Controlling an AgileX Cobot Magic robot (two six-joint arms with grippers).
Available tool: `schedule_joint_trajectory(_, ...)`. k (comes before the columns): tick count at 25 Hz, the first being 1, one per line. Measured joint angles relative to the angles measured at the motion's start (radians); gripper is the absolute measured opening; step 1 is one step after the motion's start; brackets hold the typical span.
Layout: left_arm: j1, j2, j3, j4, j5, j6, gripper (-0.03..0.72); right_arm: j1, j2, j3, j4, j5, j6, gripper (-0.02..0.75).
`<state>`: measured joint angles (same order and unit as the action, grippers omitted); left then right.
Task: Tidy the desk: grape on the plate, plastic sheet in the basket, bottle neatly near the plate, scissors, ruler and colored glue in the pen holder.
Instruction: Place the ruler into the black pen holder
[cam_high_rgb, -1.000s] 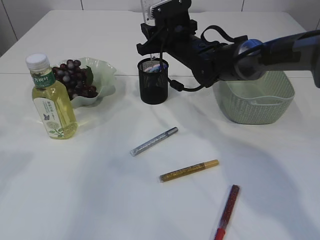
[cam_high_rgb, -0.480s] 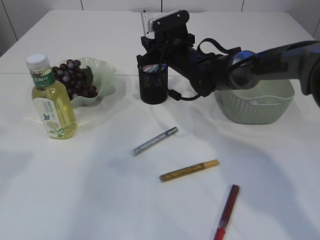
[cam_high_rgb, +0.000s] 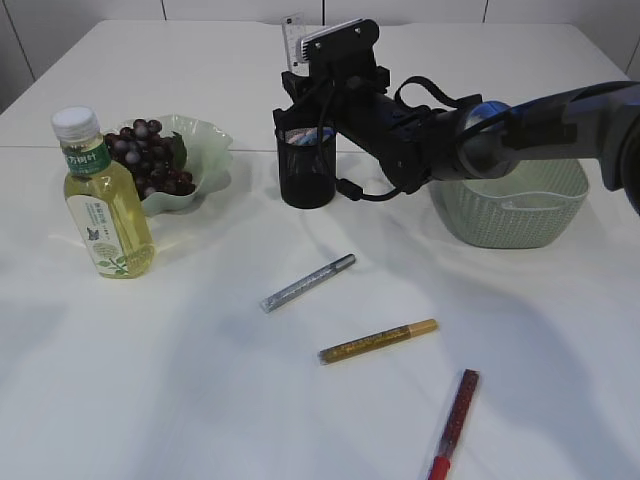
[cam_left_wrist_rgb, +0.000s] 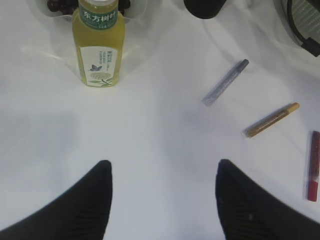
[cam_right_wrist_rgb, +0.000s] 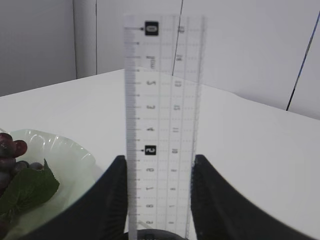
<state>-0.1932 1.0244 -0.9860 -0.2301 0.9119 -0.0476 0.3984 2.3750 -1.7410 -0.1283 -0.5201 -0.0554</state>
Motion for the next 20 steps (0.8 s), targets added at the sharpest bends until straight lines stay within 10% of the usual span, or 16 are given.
schedule_joint_trajectory(20,0.000,0.000,0.000,0.000,-0.002,0.000,0.477,0.000,0.000,-0.035,0.000,0.071,0.000,0.417)
